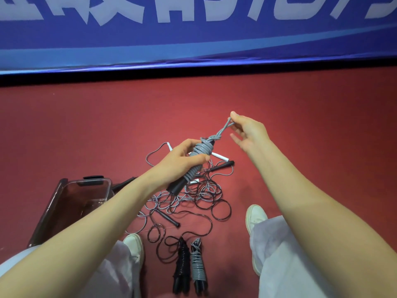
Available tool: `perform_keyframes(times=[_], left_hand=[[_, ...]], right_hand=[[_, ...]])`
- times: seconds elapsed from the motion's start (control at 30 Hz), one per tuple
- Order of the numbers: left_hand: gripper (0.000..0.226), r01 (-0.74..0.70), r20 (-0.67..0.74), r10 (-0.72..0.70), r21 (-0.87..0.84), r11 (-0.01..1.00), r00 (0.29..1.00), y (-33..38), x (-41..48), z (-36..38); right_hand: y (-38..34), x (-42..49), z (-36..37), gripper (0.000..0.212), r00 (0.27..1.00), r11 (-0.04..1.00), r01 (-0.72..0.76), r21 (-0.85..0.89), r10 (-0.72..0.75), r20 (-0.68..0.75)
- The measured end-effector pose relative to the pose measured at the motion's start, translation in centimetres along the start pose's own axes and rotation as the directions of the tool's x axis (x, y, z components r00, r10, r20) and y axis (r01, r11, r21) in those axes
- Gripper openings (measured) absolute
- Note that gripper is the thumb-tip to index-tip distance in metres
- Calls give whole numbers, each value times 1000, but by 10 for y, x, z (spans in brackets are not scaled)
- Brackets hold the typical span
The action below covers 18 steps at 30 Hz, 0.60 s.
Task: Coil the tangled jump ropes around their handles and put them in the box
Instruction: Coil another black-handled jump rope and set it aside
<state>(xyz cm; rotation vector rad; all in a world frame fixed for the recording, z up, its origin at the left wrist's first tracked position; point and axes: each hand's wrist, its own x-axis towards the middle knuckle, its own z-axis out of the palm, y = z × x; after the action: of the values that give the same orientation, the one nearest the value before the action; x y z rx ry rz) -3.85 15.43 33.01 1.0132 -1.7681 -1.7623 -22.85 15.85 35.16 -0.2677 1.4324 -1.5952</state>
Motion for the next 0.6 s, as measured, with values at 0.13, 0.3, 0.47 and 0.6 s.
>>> perform_keyframes(times=[0.13, 0.3, 0.47, 0.6], left_hand=[[33, -11, -12, 12, 62, 998, 1000, -11, -3, 7], [40, 18, -110, -13, 45, 999, 994, -21, -3, 4], [42, -42, -214, 20, -97, 994, 977, -11, 7, 11], [57, -117, -257, 52, -244, 963, 965, -12, 11, 14]], right_hand=[[-2, 6, -11, 13, 1000, 999, 20, -45, -21, -23], [3, 2, -12, 6, 984, 990, -12, -141, 37, 176], [25, -25, 6, 33, 890, 900, 74, -430, 135, 436], [32, -36, 10, 43, 839, 835, 234, -499, 86, 538]])
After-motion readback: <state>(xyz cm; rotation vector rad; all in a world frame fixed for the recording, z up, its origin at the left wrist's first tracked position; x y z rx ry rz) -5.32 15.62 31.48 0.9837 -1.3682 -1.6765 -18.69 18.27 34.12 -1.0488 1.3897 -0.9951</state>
